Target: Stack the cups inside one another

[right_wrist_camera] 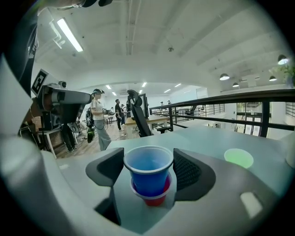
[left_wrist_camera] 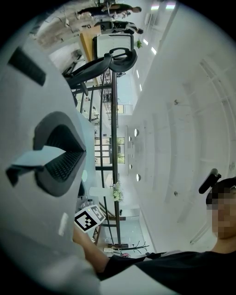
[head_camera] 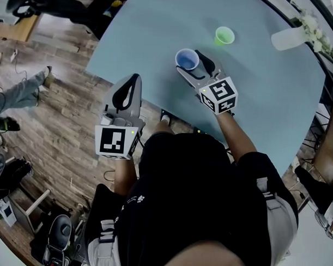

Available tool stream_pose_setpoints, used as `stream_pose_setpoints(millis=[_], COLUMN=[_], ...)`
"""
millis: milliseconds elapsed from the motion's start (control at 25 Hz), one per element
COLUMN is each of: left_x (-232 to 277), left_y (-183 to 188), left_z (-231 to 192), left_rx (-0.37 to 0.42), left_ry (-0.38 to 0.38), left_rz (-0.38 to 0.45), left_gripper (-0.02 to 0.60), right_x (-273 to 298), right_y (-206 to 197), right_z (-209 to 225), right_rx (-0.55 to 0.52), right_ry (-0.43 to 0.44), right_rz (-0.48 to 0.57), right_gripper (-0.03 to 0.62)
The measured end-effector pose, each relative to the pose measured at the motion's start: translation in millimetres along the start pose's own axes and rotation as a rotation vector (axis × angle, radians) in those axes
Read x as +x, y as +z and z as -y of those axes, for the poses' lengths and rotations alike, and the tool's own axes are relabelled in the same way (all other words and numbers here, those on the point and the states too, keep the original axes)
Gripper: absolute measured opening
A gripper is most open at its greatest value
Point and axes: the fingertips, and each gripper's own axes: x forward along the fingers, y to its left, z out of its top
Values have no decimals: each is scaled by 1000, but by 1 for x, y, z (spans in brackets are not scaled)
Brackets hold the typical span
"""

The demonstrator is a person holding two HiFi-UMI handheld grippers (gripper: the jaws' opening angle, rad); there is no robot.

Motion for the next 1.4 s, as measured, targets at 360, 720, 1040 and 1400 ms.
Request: stream_pose_setpoints(millis=[360, 720, 1040, 1400], left_x=[0, -1, -2, -3], left_y=[-1, -1, -2, -2], left_z=[-3, -2, -4, -2], left_rx=[-5, 2, 0, 8], left_ry=[6, 2, 8, -4], left_rz=[0, -1, -3, -3], left_gripper=[-9, -9, -9, -9], right_x=[7, 8, 12, 7], right_y=[-20, -35, -43, -27], right_z=[-2, -3, -4, -9], right_rx=[-27, -63, -65, -39], right_ry=[5, 2, 6, 24], right_rz=[-68, -127, -155, -94], right_gripper=[330, 331, 334, 347])
